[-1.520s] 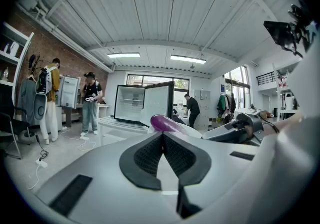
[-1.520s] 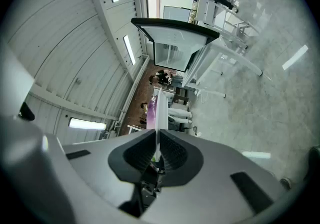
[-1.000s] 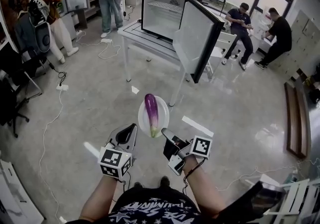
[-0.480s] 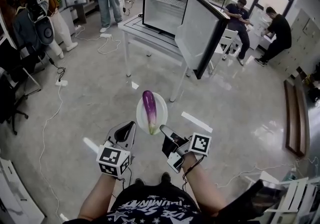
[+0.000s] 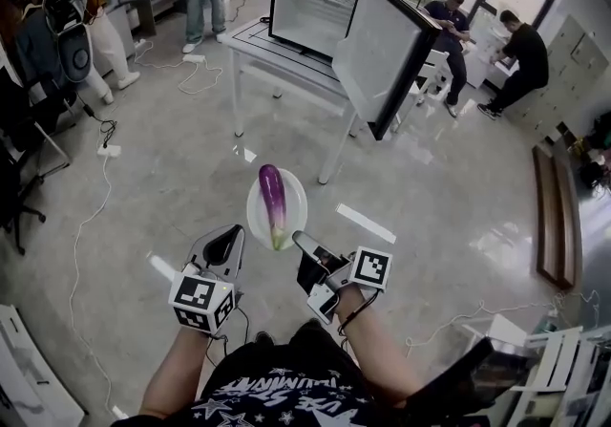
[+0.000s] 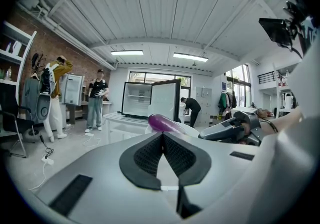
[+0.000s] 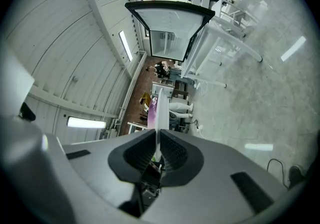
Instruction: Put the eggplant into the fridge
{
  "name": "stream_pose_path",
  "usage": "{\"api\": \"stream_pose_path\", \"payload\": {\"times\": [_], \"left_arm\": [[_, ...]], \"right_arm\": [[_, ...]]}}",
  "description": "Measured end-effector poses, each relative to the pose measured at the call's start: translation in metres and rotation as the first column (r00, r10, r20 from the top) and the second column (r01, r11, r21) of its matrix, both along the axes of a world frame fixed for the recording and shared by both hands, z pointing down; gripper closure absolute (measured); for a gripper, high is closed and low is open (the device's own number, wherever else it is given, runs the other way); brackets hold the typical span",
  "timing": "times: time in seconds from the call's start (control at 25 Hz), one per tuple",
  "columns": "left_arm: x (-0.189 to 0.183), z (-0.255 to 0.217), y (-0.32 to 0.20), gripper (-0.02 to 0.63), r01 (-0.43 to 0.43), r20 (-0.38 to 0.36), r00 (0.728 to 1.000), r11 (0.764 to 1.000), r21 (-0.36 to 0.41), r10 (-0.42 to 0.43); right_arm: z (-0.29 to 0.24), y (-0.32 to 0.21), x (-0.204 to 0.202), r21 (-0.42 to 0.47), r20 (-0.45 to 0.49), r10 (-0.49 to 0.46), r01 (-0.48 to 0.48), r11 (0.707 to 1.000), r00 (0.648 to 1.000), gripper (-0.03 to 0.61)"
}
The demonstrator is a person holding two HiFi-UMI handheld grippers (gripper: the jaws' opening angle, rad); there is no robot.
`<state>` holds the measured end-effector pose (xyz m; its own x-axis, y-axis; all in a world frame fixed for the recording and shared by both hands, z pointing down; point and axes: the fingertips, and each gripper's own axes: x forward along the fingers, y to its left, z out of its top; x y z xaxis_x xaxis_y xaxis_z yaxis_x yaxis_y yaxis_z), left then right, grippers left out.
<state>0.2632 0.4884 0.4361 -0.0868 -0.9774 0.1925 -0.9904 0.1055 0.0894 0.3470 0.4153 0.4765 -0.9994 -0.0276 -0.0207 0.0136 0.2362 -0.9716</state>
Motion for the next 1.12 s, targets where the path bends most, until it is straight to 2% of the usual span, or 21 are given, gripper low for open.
{"api": "stream_pose_path", "payload": {"times": [0.24, 0.52, 0.88, 1.12], "left_arm": [[-0.012, 0.002, 0.015, 0.604, 0.016, -0.004, 1.000, 1.000, 0.003, -0.016], [-0.031, 0.008, -0.003, 0.604, 0.046, -0.013, 0.999, 0.999, 0.000, -0.046], [-0.062, 0.006, -0.087, 0.604, 0.036, -0.005, 0.999, 0.999, 0.001, -0.036], [-0.084, 0.004, -0.135, 0.604, 0.060, -0.006, 0.998, 0.998, -0.001, -0.060]], "right_arm": [[0.005, 0.009, -0.013, -0.001, -0.006, -0.011, 0.011, 1.000, 1.000, 0.557], [0.008, -0.018, -0.036, -0.022, 0.008, -0.022, 0.022, 1.000, 1.000, 0.557], [0.006, -0.101, -0.077, -0.042, 0.026, -0.035, 0.036, 0.998, 0.999, 0.557], [0.007, -0.152, -0.100, -0.045, 0.015, -0.060, 0.061, 0.997, 0.998, 0.557]]}}
